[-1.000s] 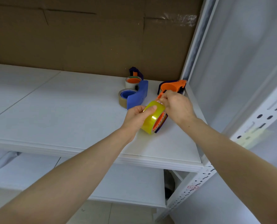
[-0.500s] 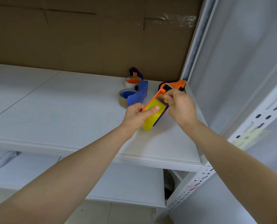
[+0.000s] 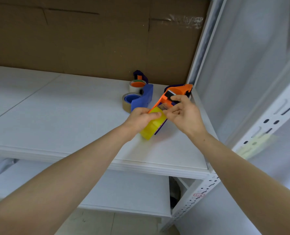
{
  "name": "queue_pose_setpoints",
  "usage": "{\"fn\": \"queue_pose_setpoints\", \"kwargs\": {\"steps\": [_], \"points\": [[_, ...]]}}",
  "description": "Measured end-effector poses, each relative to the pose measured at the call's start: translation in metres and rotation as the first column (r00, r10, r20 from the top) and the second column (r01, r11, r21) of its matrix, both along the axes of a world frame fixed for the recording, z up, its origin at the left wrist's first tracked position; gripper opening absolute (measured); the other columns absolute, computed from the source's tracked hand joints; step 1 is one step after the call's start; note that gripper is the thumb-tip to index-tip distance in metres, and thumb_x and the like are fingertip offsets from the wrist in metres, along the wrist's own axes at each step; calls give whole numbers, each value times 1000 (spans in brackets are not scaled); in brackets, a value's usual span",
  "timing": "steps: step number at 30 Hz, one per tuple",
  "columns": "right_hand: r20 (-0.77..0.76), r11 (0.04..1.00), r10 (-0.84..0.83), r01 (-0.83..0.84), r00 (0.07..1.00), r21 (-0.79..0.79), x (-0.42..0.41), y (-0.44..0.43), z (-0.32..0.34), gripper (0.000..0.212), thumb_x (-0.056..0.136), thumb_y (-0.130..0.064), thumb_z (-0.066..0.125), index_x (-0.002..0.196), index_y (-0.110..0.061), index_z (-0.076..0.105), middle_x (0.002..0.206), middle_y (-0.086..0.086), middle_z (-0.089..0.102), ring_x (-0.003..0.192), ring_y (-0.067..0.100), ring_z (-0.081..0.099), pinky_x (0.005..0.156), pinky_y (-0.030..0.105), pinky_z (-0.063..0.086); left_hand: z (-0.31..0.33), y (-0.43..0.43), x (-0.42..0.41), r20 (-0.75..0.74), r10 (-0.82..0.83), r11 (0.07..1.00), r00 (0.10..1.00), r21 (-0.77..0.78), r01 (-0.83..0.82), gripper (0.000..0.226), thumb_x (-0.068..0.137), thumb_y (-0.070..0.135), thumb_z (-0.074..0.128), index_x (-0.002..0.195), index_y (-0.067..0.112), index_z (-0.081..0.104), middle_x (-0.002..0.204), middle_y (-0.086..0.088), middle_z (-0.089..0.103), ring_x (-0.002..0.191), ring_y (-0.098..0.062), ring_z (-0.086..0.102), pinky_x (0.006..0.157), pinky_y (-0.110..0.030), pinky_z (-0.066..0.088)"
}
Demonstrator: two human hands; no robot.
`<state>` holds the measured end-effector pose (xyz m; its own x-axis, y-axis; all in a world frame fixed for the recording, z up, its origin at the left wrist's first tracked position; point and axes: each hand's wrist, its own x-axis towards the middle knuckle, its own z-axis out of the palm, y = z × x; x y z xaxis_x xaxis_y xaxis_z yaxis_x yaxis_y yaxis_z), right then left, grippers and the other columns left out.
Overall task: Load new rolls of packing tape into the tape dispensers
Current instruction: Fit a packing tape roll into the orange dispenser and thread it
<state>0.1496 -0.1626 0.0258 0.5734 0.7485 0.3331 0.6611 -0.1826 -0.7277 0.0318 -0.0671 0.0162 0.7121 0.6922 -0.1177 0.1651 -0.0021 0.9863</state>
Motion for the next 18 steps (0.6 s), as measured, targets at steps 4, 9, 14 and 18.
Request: {"fn": "queue_pose_setpoints", "kwargs": {"steps": [4,9,14,18], "points": [[93,998,-64,64,994,0,4,2,3,22,85,-29,67,102,-15,69,82,1,69,76,17,65,76,40,56,-3,-7,2,28,-15,1000,999,-14,16,22,89,22,63,101,4,68,87,-11,70,71,-17,65,62,-21,54],[357,977,-132,182,924,-108,4,5,10,23,89,-39,58,95,-21,71,89,-1,71,84,16,62,66,33,51,-6,-10,4,50,9,1000,999,10,-10,23,87,26,65,92,4,68,83,-12,71,62,-12,68,62,-23,57],[602,986,-40,129,797,-106,-1,2,4,23,94,-33,51,104,-23,70,97,-3,71,96,18,63,61,22,35,-5,-9,3,80,37,999,996,-2,-37,21,86,29,66,79,10,64,70,-4,67,48,-4,64,45,-15,49],[729,998,-57,47,682,34,3,0,0,24,85,-27,54,80,-17,75,72,2,71,69,26,67,56,24,42,-9,-8,5,70,37,998,997,54,-41,24,86,31,66,71,12,62,61,0,65,46,-3,62,46,-15,49]]}}
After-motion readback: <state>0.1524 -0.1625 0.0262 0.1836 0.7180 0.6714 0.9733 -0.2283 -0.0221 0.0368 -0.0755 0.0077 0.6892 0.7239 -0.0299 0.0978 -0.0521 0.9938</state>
